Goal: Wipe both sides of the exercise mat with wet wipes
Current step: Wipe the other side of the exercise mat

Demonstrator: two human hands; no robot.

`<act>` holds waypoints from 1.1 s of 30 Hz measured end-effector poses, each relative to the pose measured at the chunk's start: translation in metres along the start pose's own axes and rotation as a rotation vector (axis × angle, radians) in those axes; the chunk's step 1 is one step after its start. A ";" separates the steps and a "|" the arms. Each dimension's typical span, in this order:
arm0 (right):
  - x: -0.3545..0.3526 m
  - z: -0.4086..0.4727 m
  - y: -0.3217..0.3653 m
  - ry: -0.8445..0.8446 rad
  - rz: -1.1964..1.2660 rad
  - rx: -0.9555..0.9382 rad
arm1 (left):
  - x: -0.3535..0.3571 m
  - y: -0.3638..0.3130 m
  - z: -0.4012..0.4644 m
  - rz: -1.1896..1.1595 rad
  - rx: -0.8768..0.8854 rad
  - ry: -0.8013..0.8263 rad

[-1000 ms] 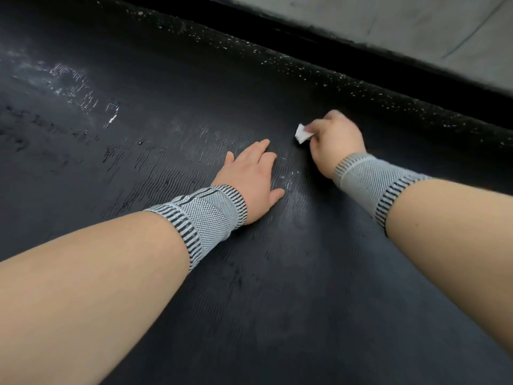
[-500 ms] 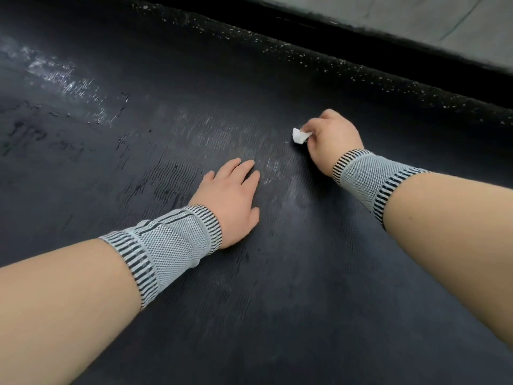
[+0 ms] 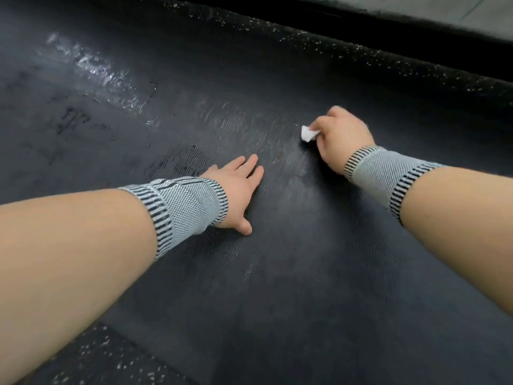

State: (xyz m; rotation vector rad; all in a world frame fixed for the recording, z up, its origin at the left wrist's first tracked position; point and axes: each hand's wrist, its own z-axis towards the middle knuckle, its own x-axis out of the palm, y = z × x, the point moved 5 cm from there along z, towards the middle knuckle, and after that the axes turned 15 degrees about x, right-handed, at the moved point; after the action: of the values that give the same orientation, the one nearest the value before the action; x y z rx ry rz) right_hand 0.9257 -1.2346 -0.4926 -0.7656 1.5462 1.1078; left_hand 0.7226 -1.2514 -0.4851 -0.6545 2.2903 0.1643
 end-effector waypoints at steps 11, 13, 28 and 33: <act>0.021 -0.106 0.044 0.148 0.041 -0.377 | 0.004 0.000 -0.001 0.018 -0.011 -0.010; 0.021 -0.094 0.039 0.150 0.033 -0.316 | 0.006 0.002 -0.001 0.014 -0.006 -0.033; 0.020 -0.170 0.074 0.279 0.037 -0.438 | 0.067 -0.005 -0.057 0.051 0.132 -0.216; 0.015 -0.120 0.055 0.139 -0.034 -0.136 | 0.090 -0.001 -0.073 0.027 0.141 -0.209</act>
State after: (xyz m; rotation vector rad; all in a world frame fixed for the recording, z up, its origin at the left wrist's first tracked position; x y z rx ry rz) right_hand 0.8280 -1.3243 -0.4879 -0.9759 1.5784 1.1640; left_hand 0.6236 -1.3110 -0.4938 -0.5097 2.0888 0.0789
